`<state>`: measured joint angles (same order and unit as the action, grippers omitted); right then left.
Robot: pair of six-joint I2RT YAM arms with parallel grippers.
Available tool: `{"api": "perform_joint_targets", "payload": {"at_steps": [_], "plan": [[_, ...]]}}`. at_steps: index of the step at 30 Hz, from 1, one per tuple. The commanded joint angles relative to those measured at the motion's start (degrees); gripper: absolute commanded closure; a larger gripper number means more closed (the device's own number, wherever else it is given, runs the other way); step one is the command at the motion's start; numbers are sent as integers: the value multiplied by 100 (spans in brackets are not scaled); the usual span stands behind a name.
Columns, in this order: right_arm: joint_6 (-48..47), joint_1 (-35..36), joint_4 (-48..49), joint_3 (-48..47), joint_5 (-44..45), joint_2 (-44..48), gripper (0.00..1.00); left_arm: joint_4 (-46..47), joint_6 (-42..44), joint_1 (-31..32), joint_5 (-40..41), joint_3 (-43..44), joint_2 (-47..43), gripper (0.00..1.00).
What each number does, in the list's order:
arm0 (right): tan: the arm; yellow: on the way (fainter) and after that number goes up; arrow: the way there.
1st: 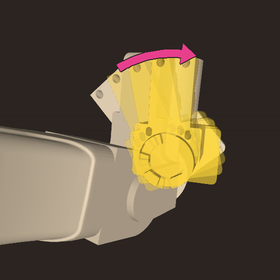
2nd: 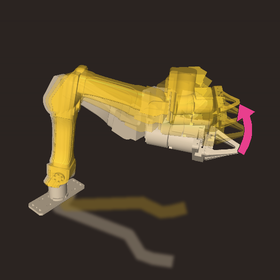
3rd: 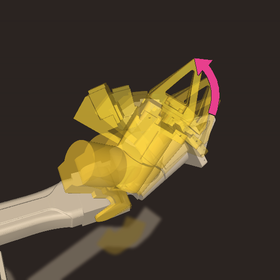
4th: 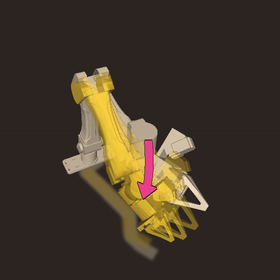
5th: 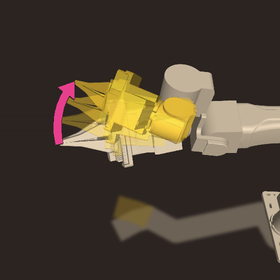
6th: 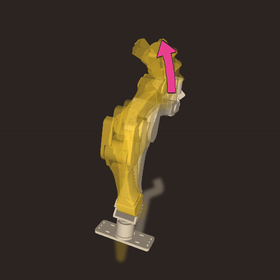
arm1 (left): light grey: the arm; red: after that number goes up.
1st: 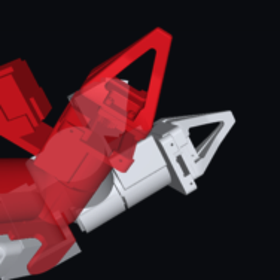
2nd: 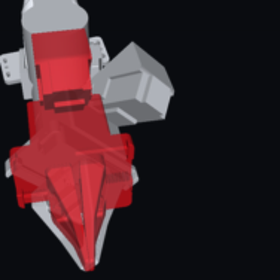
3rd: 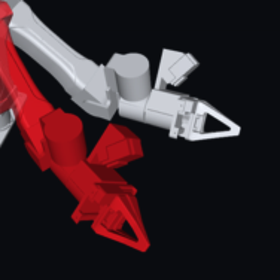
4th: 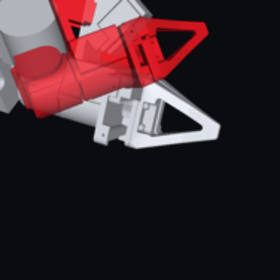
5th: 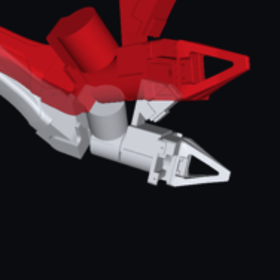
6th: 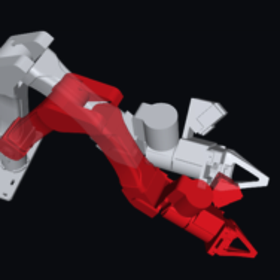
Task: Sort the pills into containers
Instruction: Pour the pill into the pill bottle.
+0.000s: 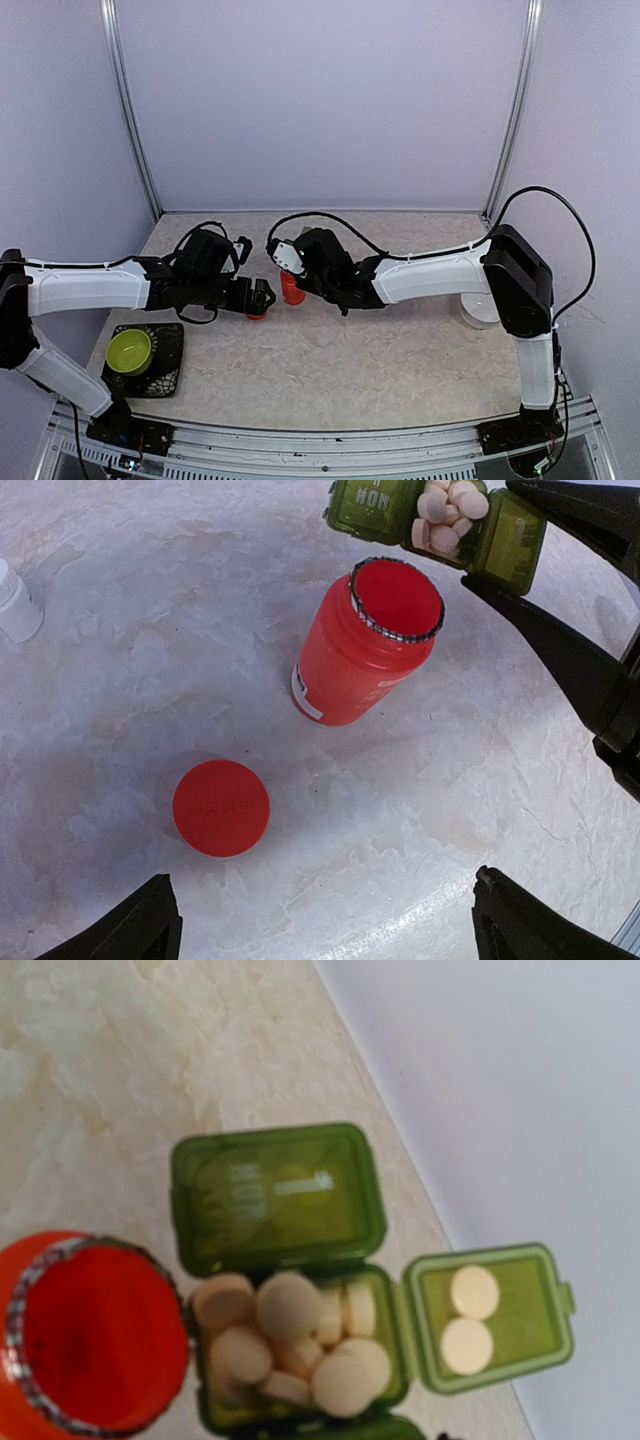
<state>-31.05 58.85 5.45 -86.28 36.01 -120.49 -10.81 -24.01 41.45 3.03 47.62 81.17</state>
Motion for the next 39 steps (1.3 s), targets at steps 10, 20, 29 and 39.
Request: {"api": "perform_joint_targets", "payload": {"at_steps": [10, 20, 29, 39], "plan": [[-4, 83, 12, 1, 54, -57, 78, 105, -23, -6, -8, -37, -54, 1], [-112, 122, -107, -91, 147, -234, 79, 114, -32, -3, -2, -67, -77, 1], [-196, 133, 127, -11, 205, -34, 79, 149, -49, -6, -11, -86, -85, 1], [-404, 154, 574, 117, 407, 142, 80, 158, -51, -6, -20, -112, -89, 1]]}}
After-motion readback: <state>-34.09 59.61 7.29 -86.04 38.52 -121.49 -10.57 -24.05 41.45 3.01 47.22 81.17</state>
